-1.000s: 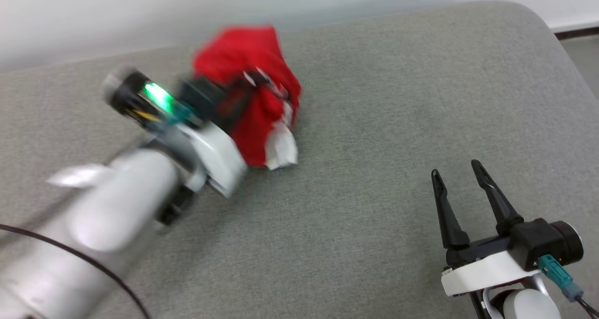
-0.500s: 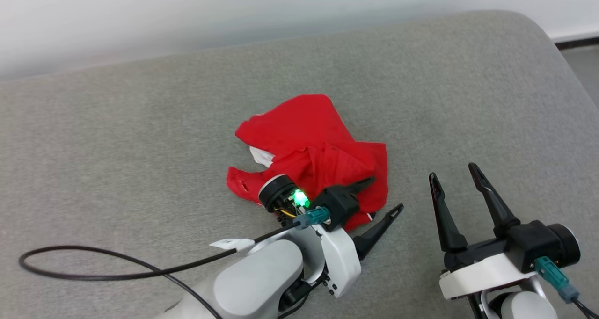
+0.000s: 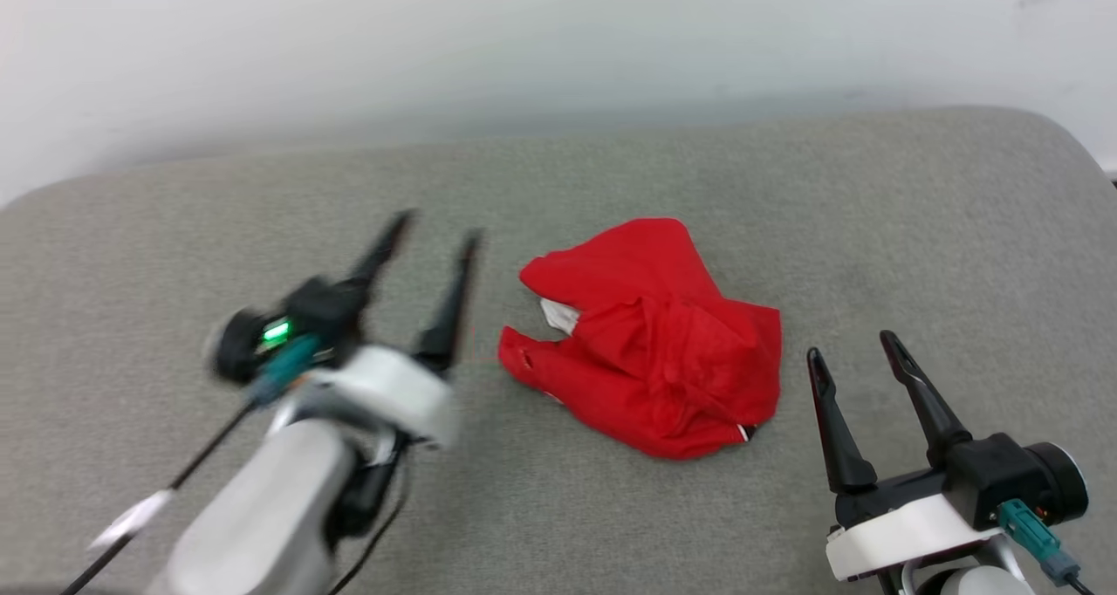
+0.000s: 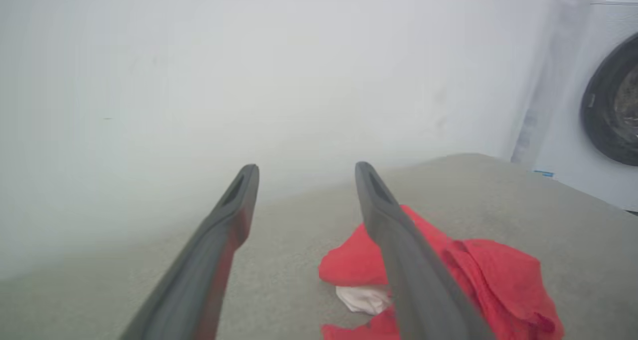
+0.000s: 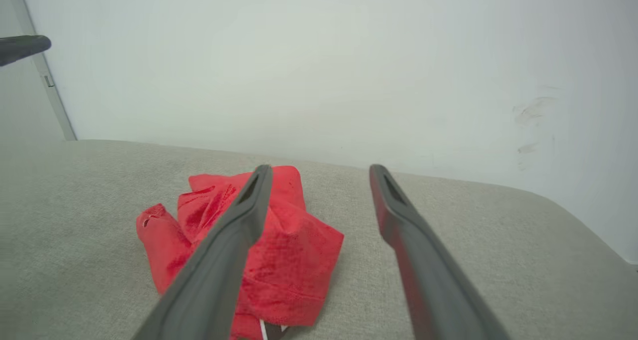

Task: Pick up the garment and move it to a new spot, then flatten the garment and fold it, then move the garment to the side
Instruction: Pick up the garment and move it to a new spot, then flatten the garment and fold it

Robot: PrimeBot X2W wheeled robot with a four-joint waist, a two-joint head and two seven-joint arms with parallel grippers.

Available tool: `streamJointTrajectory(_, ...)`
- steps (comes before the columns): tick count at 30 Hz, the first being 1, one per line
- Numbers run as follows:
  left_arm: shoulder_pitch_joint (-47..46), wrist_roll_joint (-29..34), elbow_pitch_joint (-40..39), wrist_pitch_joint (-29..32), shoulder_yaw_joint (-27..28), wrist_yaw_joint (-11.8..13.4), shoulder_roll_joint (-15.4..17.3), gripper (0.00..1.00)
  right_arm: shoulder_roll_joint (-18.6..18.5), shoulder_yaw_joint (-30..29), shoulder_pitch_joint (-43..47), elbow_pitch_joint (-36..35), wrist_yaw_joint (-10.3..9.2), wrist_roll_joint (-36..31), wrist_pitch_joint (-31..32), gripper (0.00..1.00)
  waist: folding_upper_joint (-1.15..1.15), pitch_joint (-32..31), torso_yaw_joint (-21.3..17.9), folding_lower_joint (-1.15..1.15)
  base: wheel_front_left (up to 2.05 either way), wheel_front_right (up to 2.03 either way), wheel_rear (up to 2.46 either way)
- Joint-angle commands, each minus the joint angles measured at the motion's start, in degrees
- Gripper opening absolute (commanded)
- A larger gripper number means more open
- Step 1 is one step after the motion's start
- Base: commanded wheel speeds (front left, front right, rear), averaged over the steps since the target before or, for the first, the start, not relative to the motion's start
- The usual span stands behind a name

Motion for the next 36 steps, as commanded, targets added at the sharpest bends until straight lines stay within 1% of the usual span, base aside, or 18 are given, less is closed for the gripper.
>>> streamJointTrajectory(1,2.97,0.94,-1.89,-0.13,3.22,0.83,0.27,1.00,0.07,-0.09,0.36,-0.11,-0.03,-0.37,-0.12,1.00,0.00,-1.03,0.96,0.00,0.00,0.00,0.00)
streamJointTrajectory(4,10.64,3.33,-6.08,-0.13,10.13,2.26,-0.01,1.00,0.08,0.04,1.04,-0.14,-0.03,-0.56,-0.12,1.00,0.00,-1.82,1.48,0.00,0.00,0.00,0.00)
streamJointTrajectory(6,15.30,5.17,-9.10,-0.14,14.39,2.12,-0.76,1.00,0.08,0.15,1.21,-0.17,-0.03,-0.56,-0.12,1.00,0.00,-2.17,1.64,0.00,0.00,0.00,0.00)
streamJointTrajectory(8,19.72,7.20,-11.56,-0.14,18.01,1.41,-2.44,1.00,0.08,0.24,1.50,-0.23,-0.03,-0.52,-0.12,1.00,0.00,-2.48,1.74,0.00,0.00,0.00,0.00)
streamJointTrajectory(11,25.55,10.37,-14.33,-0.14,22.11,-1.06,-5.17,1.00,0.08,0.51,1.84,-0.72,-0.03,-0.78,-0.12,1.00,0.00,-2.74,1.96,0.00,0.00,0.00,0.00)
streamJointTrajectory(12,25.55,10.37,-14.33,-0.14,22.11,-1.06,-5.17,1.00,0.08,0.51,1.84,-0.72,-0.03,-0.78,-0.12,1.00,0.00,-2.74,1.96,0.00,0.00,0.00,0.00)
streamJointTrajectory(15,29.19,13.17,-15.80,-0.14,24.86,-3.54,-8.19,1.00,0.08,0.22,2.14,-1.64,-0.03,-0.33,-0.12,1.00,0.00,-2.95,2.29,0.00,0.00,0.00,0.00)
streamJointTrajectory(17,30.88,15.77,-16.14,-0.15,25.99,-4.90,-9.56,1.00,0.08,0.22,2.38,-2.05,-0.03,-0.22,-0.12,1.00,0.00,-2.98,2.34,0.00,0.00,0.00,0.00)
streamJointTrajectory(21,32.51,18.18,-16.13,-0.15,28.67,-6.98,-12.90,1.00,0.08,0.10,2.37,-2.34,-0.03,-0.32,-0.12,1.00,0.00,-2.86,2.40,0.00,0.00,0.00,0.00)
streamJointTrajectory(23,32.83,19.12,-15.89,-0.15,29.76,-8.14,-14.25,1.00,0.08,0.08,2.46,-2.31,-0.03,-0.35,-0.12,1.00,0.00,-2.78,2.39,0.00,0.00,0.00,0.00)
streamJointTrajectory(29,31.15,21.39,-13.41,-0.15,30.64,-11.01,-15.74,1.00,0.08,0.51,1.90,-2.25,-0.03,-0.54,-0.12,1.00,0.00,-2.06,1.68,0.00,0.00,0.00,0.00)
streamJointTrajectory(30,30.90,21.41,-12.38,-0.14,30.03,-11.54,-15.63,1.00,0.08,0.61,1.69,-2.28,-0.03,-0.56,-0.12,1.00,0.00,-1.84,1.43,0.00,0.00,0.00,0.00)
streamJointTrajectory(33,28.19,22.18,-9.50,0.74,26.46,-12.85,-13.88,1.00,0.08,0.47,1.23,-2.49,-0.03,-0.86,-0.12,1.00,0.00,-0.71,0.99,0.00,0.00,0.00,0.00)
streamJointTrajectory(36,23.74,21.57,-8.69,5.93,23.57,-13.39,-13.02,1.00,0.08,0.25,1.17,-2.65,-0.03,-1.57,-0.12,1.00,0.00,0.94,0.84,0.00,0.00,0.00,0.00)
